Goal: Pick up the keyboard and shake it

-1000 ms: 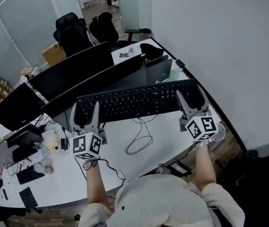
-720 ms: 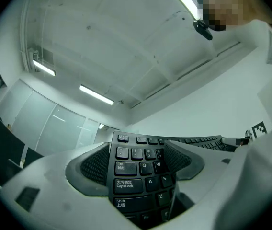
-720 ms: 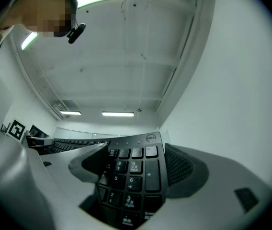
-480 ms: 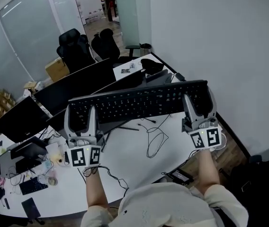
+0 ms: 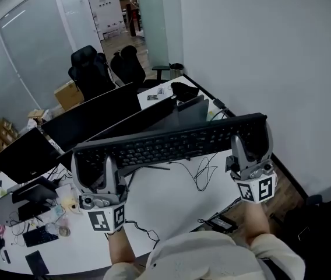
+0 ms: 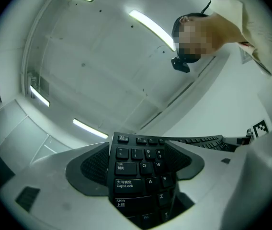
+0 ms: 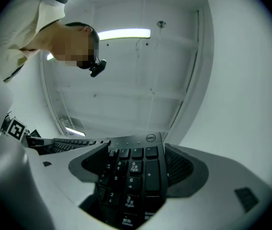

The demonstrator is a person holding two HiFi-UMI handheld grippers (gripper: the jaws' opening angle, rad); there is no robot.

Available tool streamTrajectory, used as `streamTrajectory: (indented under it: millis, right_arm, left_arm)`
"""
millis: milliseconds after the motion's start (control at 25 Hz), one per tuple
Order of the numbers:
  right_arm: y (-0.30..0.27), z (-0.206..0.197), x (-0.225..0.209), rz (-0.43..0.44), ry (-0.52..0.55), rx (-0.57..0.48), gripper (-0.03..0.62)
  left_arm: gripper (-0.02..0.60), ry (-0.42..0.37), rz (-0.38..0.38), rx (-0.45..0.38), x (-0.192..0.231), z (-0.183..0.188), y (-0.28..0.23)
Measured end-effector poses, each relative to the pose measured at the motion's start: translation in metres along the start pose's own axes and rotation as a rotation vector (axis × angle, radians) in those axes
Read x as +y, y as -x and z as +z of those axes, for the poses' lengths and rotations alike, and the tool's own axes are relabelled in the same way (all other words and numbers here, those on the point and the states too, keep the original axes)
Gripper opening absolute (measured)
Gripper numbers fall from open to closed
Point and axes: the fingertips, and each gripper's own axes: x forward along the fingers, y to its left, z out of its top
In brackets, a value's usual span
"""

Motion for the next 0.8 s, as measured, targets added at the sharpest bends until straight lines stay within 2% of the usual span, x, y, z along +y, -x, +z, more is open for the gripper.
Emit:
streamTrajectory:
  millis: [160, 280, 440, 560, 680, 800]
  right_arm:
    - [-0.009, -0.039, -0.003, -0.015, -0.023, 0.151, 0.356]
    - [-0.004, -0.071, -0.006, -0.031, -0.064, 0.267, 0.356]
    - [0.004, -0.119, -0.010, -0.074, -0.116, 0.494, 0.356]
    - [0.011, -0.144, -0.009, -0.096, -0.131, 0.623, 0.357]
    - [0.014, -0.155, -0.010, -0.105, -0.150, 0.683, 0.356]
    - [0.010, -0.145, -0.011, -0.105, -0.148, 0.653, 0.356]
  left_arm:
    - [0.333, 0.055, 0.037, 0.160, 0.012, -0.043, -0.005]
    - [0.333, 0.067, 0.060, 0.264, 0.015, -0.070, 0.001]
    - [0.333, 0.115, 0.085, 0.491, 0.022, -0.119, 0.009]
    - [0.333, 0.174, 0.103, 0.647, 0.026, -0.151, 0.017]
    - [0.333, 0.187, 0.111, 0.709, 0.026, -0.160, 0.020]
    - [0.333, 0.173, 0.102, 0.673, 0.025, -0.148, 0.013]
